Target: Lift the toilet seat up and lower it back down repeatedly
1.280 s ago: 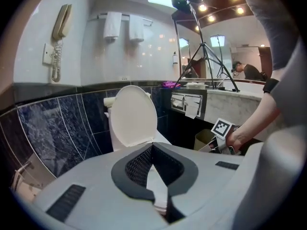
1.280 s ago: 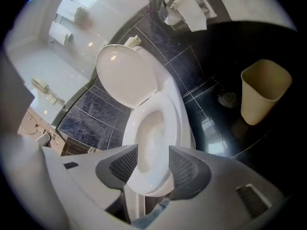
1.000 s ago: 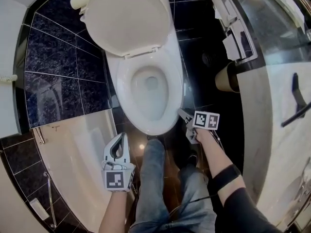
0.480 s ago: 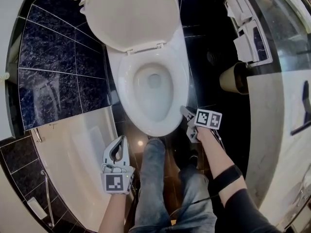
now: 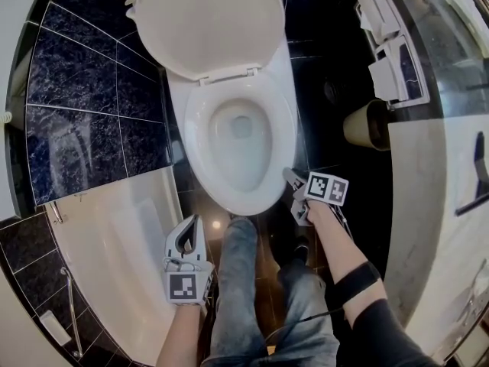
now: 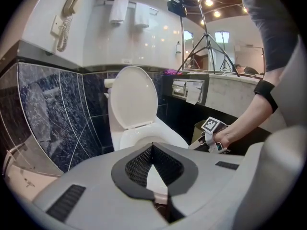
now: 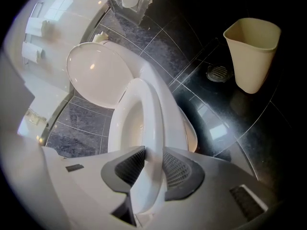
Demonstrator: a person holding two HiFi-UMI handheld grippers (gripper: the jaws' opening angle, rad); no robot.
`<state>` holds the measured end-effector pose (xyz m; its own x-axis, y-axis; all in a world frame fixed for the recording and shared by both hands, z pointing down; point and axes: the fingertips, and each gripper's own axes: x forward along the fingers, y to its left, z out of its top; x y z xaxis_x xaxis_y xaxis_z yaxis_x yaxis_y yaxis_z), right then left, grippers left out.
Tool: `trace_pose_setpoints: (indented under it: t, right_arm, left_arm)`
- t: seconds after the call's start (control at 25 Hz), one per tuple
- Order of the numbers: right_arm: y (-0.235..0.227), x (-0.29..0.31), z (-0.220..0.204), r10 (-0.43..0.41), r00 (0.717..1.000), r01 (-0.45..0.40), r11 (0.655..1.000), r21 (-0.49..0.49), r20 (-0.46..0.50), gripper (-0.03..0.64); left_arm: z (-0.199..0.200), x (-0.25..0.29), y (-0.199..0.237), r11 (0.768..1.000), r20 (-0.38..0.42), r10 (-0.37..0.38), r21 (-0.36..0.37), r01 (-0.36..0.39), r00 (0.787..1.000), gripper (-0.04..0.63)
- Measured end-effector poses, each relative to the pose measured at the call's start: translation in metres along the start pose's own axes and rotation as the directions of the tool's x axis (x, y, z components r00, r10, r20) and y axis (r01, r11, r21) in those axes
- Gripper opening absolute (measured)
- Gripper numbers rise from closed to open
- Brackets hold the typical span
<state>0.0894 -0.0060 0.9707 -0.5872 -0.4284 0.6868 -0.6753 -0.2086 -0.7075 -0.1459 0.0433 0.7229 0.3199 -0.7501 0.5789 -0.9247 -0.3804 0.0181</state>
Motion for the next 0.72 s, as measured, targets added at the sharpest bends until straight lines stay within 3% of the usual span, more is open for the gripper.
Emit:
trace_pose_setpoints:
  t: [0.28,0.6,0.72]
  right_arm:
    - [0.015,-0.012,0.005,0.031,0.999,-0.031,0.999,0.013,0.011,0.127]
    - [0.064,-0.053,0.024,0.063,0.998,-0.063,0.998,0.006,0.004,0.127]
    - [0.088,-0.069,0.037,0.066,0.998,-0.066,0.998,-0.006,-0.005,0.13]
  left_arm:
    - [0.001,0.0,0.002,1.0,0.001,-0.008,0.005,0.008,1.0,-0.008]
    - [0.02,-0.012,-0.014,1.0,-0.012,-0.027,0.003,0.027,1.0,-0.008]
    - [0.017,-0.021,-0.019,0.998,-0.023,-0.051,0.044,0.052,0.998,-0.008]
